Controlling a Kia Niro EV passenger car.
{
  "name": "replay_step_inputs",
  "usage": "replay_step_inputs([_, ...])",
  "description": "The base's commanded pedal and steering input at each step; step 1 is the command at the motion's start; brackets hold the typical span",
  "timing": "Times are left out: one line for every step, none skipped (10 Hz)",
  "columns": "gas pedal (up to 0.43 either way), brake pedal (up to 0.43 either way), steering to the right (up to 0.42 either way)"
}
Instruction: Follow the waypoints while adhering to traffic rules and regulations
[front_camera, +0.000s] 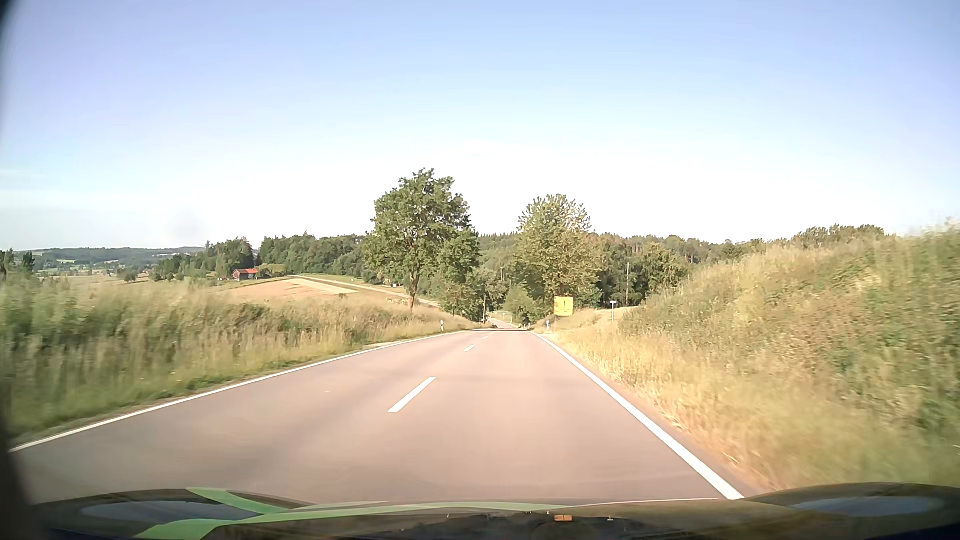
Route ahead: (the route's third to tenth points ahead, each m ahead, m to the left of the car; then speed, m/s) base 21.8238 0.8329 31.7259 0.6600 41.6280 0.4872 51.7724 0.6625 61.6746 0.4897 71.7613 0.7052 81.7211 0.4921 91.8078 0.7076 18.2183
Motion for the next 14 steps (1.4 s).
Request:
replay_step_inputs([0.047,0.000,0.000])
replay_step_inputs([0.059,0.000,0.000])
replay_step_inputs([0.067,0.000,0.001])
replay_step_inputs([0.098,0.000,0.000])
replay_step_inputs([0.118,0.000,0.000])
replay_step_inputs([0.130,0.000,0.000])
replay_step_inputs([0.138,0.000,0.000])
replay_step_inputs([0.150,0.000,0.000])
replay_step_inputs([0.157,0.000,0.001])
replay_step_inputs([0.169,0.000,0.002])
replay_step_inputs([0.169,0.000,0.002])
replay_step_inputs([0.177,0.000,0.002])
replay_step_inputs([0.177,0.000,0.002])
replay_step_inputs([0.157,0.000,0.002])
